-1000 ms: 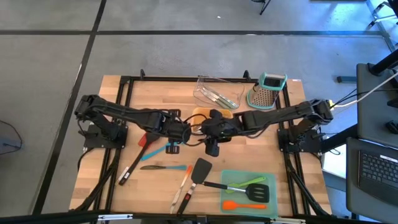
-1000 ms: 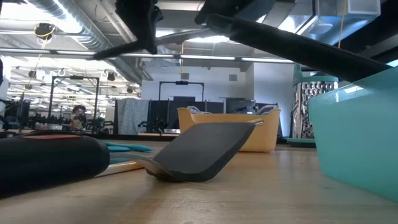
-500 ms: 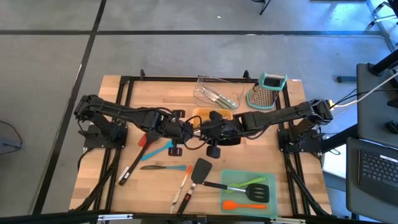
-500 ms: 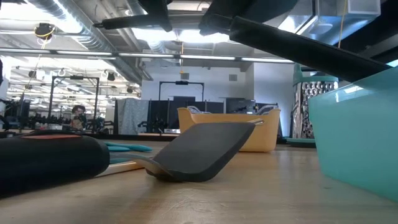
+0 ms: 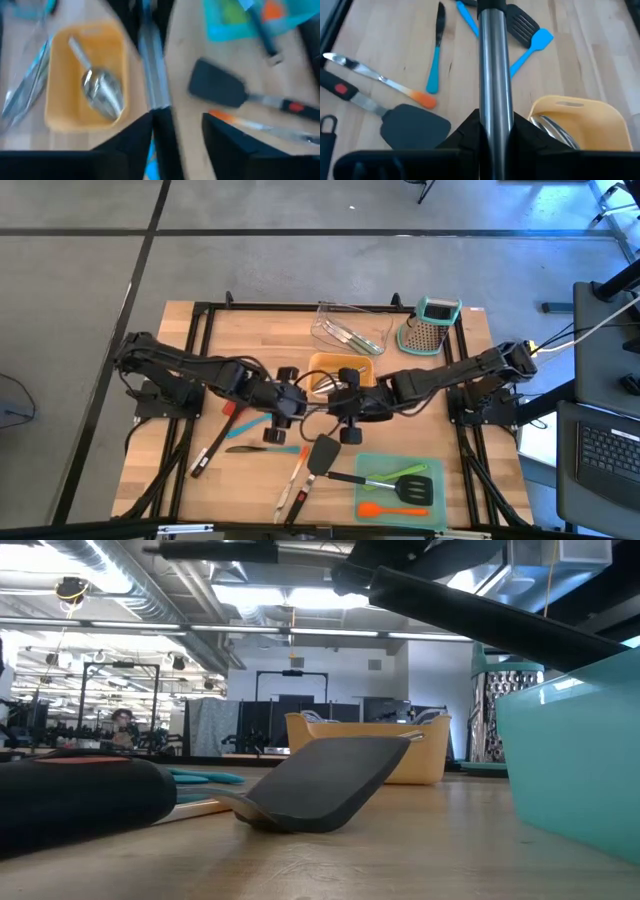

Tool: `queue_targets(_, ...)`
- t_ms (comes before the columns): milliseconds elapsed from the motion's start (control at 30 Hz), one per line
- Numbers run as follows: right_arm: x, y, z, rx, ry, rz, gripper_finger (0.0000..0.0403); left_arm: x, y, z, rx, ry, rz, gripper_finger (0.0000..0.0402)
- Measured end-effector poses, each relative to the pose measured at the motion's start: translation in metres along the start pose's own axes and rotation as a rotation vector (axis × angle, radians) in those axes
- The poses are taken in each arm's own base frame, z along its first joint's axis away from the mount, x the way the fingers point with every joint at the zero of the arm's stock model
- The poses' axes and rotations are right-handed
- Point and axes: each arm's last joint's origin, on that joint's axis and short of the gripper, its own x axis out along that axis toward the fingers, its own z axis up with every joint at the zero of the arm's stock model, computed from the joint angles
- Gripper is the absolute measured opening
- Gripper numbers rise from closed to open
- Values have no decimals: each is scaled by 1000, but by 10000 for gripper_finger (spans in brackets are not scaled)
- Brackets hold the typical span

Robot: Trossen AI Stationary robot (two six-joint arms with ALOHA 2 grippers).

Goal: Pick & Place Kitchen Items
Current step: Put the black spatula into the green bin

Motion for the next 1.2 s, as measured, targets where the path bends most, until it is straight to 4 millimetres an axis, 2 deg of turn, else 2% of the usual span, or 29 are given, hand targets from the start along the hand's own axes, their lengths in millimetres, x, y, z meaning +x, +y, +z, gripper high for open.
queue_targets(100, 5, 11, -8, -42, -8, 14, 66, -14, -10, 4, 45, -97, 13, 207)
queue_targets(267, 15, 20, -24, -23, -34, 81, 66, -38, -21, 10, 84, -259, 124, 218)
queue_targets(367, 11, 20, -38, 9, -88, 103, 66, -52, -25, 12, 102, -343, 173, 219)
queue_targets(533, -3, 30, -72, 64, -195, 93, 66, -60, -31, 20, 147, -446, 229, 220)
queue_targets(833, -28, 76, -123, 133, -373, 127, 66, -53, -19, 37, 123, -617, 262, 221)
queue_targets(1033, -37, 116, -154, 111, -430, 160, 66, -43, -14, 48, 73, -818, 162, 221)
queue_targets(1200, -35, 151, -179, 95, -454, 177, 66, -29, -23, 56, -12, -920, 66, 221)
